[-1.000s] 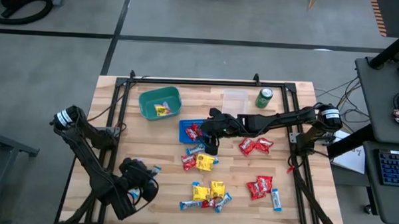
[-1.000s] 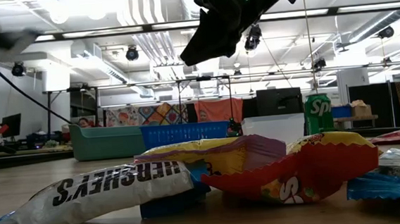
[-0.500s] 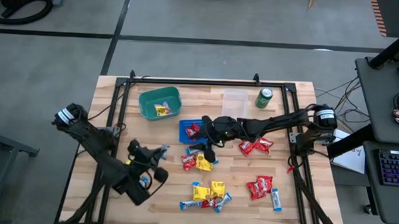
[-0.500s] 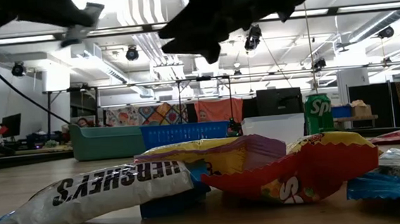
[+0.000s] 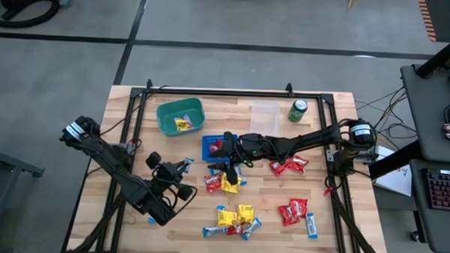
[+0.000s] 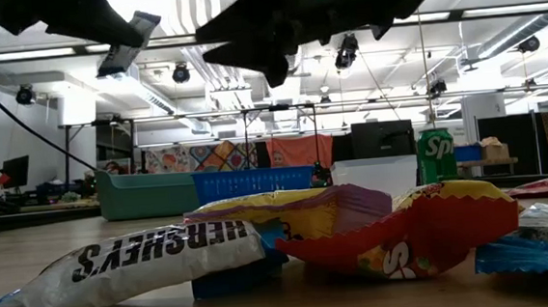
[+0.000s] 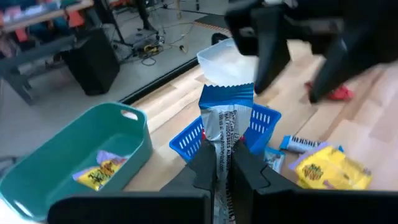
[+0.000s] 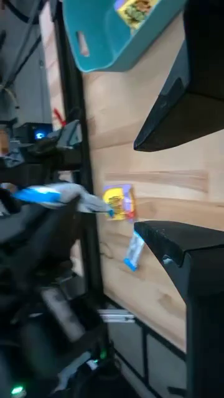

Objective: Sort candy
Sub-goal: Put the hersheys bar into the transparent bin

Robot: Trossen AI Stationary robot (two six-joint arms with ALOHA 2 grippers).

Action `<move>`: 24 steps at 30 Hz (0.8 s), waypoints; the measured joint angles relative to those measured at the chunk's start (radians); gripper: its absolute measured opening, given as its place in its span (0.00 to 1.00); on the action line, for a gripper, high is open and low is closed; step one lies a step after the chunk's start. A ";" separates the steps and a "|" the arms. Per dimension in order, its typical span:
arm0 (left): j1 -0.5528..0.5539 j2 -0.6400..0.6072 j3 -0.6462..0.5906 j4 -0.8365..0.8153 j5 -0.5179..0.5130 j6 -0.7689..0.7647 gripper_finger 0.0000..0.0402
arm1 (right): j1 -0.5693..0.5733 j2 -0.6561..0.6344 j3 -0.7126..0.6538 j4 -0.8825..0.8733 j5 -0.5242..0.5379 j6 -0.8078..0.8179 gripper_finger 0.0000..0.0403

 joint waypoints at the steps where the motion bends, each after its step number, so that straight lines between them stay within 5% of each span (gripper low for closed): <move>1: 0.000 0.003 0.000 0.001 0.004 0.020 0.00 | 0.003 0.000 0.000 0.017 0.000 0.007 0.46; 24: -0.002 0.088 -0.001 0.138 -0.222 0.032 0.00 | 0.070 0.082 0.001 0.417 0.079 -0.033 0.46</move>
